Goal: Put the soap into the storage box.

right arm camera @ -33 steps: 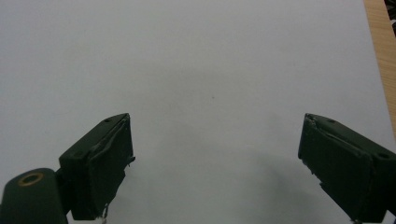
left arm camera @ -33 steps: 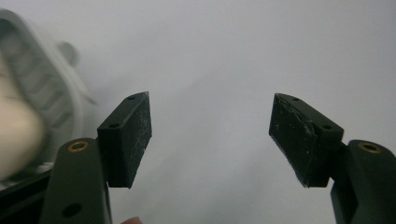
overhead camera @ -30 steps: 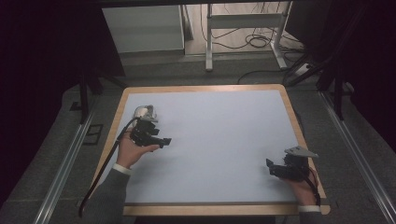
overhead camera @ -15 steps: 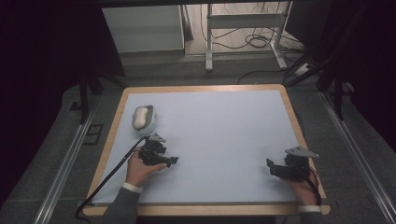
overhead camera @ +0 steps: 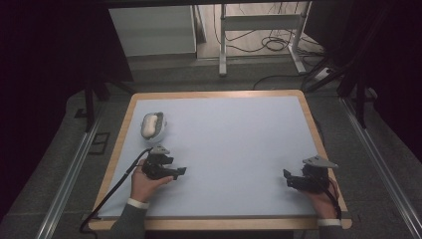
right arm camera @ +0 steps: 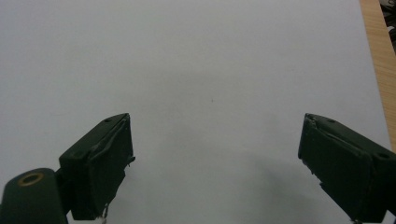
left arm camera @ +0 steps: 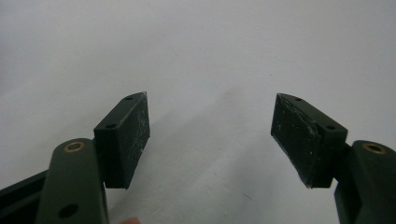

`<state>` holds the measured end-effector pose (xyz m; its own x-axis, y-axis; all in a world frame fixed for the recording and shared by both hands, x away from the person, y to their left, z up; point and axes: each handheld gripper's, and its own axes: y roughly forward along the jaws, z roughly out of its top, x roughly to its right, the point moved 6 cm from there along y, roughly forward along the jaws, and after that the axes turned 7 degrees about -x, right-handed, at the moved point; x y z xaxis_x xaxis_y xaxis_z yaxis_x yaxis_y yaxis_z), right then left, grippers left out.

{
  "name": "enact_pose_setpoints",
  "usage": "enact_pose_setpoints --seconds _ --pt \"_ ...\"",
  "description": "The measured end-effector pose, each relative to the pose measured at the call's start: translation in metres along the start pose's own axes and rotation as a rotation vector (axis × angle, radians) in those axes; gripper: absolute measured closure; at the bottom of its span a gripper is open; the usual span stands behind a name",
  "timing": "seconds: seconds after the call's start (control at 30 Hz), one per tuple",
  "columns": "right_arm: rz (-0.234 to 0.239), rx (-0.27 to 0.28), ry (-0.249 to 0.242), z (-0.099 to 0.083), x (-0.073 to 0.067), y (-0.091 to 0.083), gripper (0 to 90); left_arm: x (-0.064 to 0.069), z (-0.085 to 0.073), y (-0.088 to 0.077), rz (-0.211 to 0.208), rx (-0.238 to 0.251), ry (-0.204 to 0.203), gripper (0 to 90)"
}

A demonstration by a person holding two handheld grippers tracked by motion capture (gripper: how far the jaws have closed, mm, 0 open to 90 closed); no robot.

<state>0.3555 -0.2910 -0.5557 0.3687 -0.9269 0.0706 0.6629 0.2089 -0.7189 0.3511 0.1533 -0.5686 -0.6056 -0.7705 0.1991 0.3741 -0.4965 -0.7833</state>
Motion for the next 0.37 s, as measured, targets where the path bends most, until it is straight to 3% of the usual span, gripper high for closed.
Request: enact_pose_setpoints --seconds 0.37 --pt "0.001 0.002 -0.003 0.0005 -0.0004 0.0000 10.0 0.0009 0.0006 -0.0056 0.000 0.016 0.002 28.4"
